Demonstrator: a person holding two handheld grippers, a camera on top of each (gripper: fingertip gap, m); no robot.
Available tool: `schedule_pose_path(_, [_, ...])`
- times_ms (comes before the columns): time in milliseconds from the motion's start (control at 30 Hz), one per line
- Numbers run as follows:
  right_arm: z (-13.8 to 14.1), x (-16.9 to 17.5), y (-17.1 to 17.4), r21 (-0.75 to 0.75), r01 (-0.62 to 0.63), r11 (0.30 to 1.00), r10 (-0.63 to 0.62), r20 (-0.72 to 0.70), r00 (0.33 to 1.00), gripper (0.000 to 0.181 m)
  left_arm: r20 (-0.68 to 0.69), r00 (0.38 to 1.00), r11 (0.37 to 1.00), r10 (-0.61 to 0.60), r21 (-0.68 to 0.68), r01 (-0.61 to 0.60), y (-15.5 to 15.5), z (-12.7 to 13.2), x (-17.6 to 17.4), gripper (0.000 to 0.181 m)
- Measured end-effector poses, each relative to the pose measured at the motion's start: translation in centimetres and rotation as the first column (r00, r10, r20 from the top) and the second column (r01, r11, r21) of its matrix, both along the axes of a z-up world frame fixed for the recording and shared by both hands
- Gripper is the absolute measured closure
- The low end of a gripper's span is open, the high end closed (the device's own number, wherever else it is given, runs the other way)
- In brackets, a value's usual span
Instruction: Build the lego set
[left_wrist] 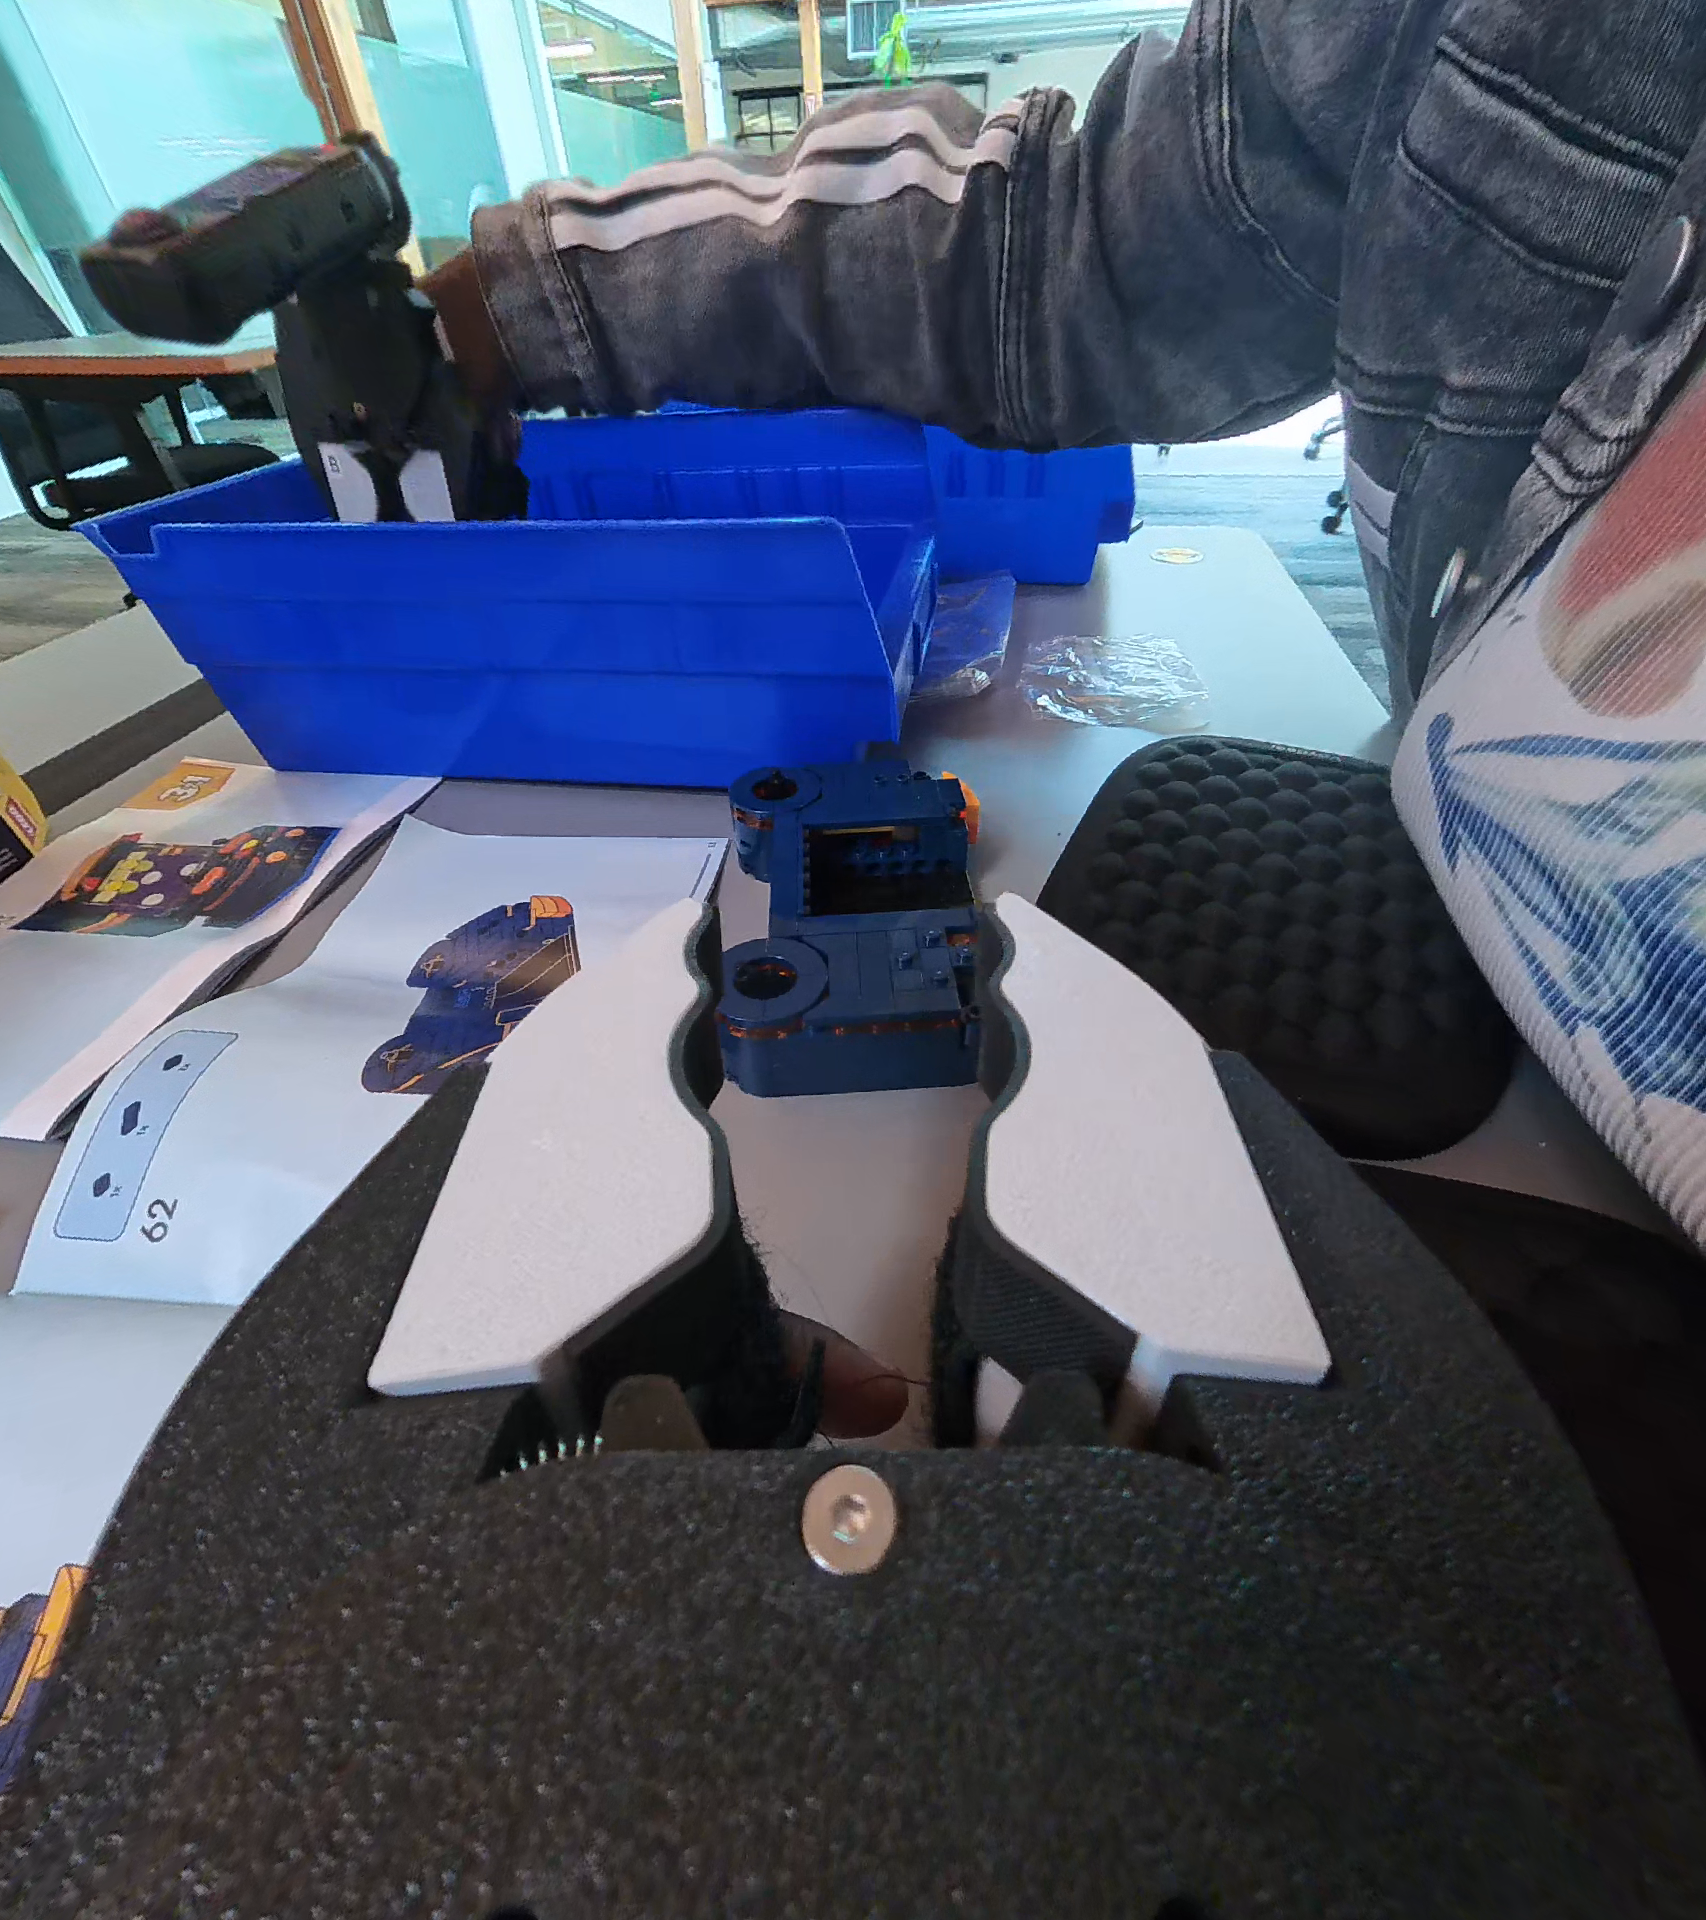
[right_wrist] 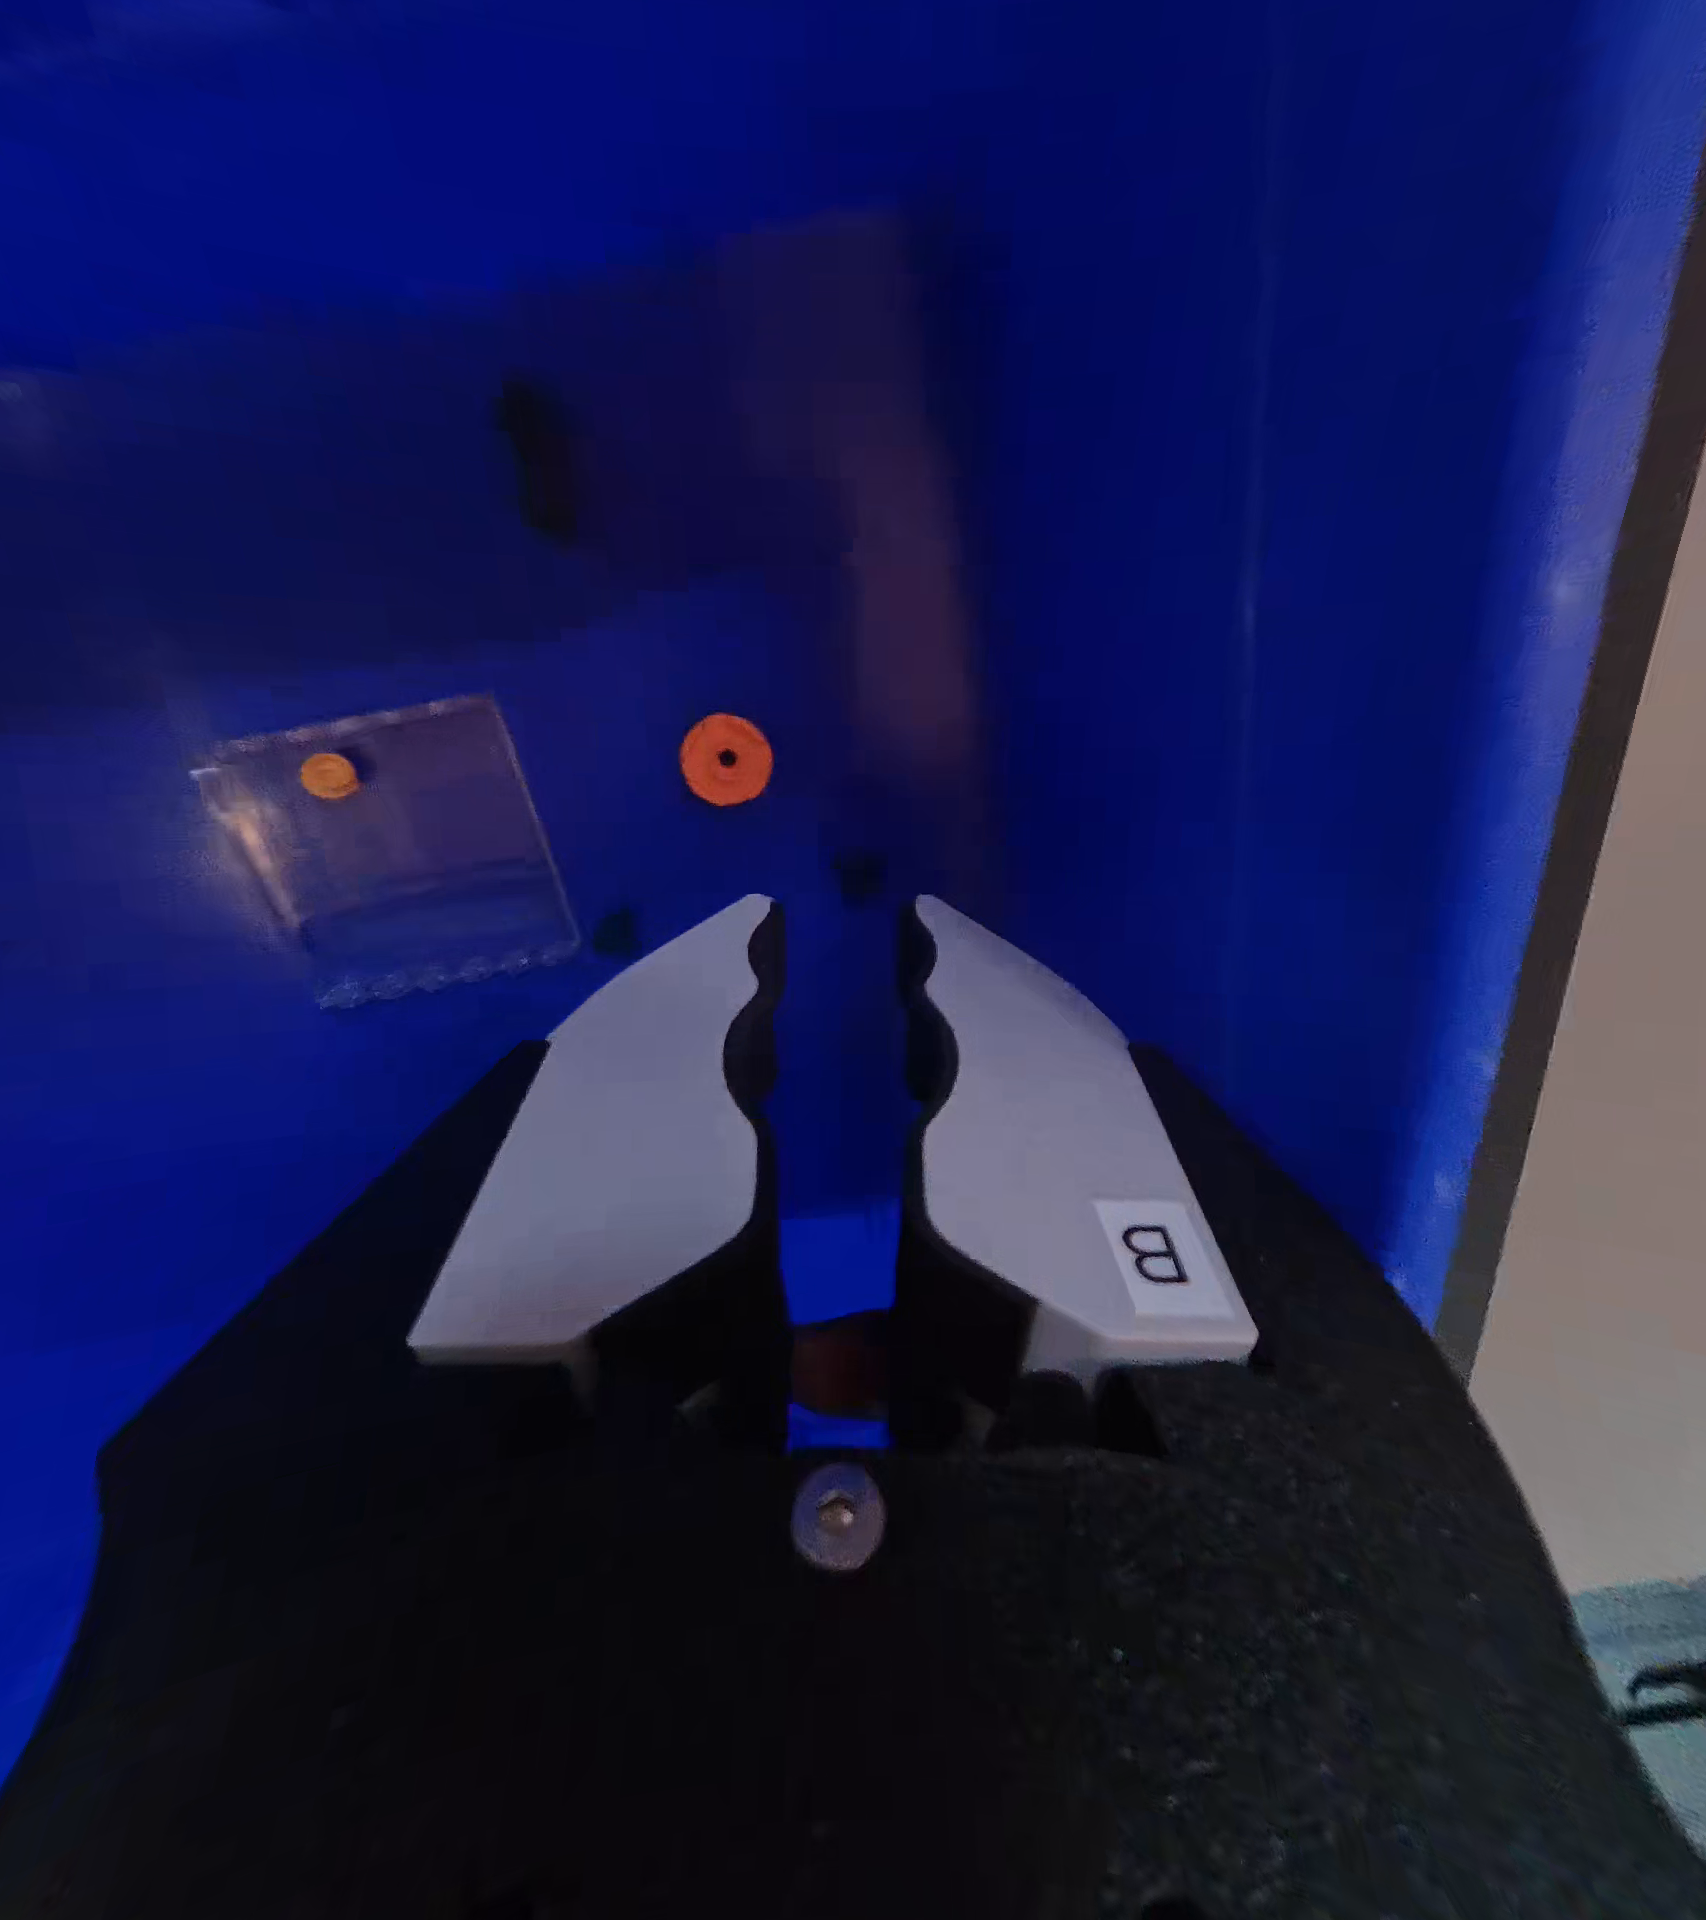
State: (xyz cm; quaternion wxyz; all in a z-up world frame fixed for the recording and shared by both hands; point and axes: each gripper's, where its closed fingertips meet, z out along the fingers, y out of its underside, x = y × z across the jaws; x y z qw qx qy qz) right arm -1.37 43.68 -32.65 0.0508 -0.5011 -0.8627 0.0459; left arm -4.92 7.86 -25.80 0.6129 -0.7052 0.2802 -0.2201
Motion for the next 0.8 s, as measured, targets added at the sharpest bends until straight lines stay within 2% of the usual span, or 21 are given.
schedule_pose_path(133, [0.3,-0.9,-0.3,-0.025,-0.007,1.000,0.006,-0.035,0.999,0.165,0.004,1.000,1.000,-0.002,0.004,0.002,0.0,0.1,0.0,0.135])
schedule_pose_path(333, [-1.1,-0.4,0.2,0.034,-0.042,0.999,0.040,0.051,0.998,0.164,-0.001,1.000,1.000,-0.001,0.011,0.001,-0.1,0.1,0.0,0.135])
schedule_pose_path(433, [-1.1,-0.9,0.2,0.029,-0.042,0.999,0.041,0.027,0.999,0.163,-0.001,1.000,1.000,-0.001,0.013,0.001,-0.1,0.1,0.0,0.135])
schedule_pose_path(567, [-1.3,-0.8,0.4,0.023,-0.037,0.999,0.036,0.046,0.998,0.181,-0.002,1.000,1.000,-0.003,0.014,0.003,-0.1,0.1,0.0,0.136])
schedule_pose_path(667, [-1.3,-0.7,0.4,0.020,-0.060,0.998,0.058,0.064,0.996,0.181,-0.004,1.000,1.000,-0.003,0.016,0.003,-0.1,0.1,0.0,0.136])
schedule_pose_path(733, [-0.3,-1.0,0.3,0.012,-0.044,0.999,0.044,0.008,0.999,0.181,-0.002,1.000,1.000,0.005,0.023,-0.005,-0.1,0.2,0.0,0.136])
schedule_pose_path(800, [2.0,-1.6,-0.1,-0.032,-0.022,0.999,0.019,-0.093,0.995,0.181,-0.002,1.000,1.000,0.007,0.030,-0.007,-0.2,0.3,-0.1,0.136])
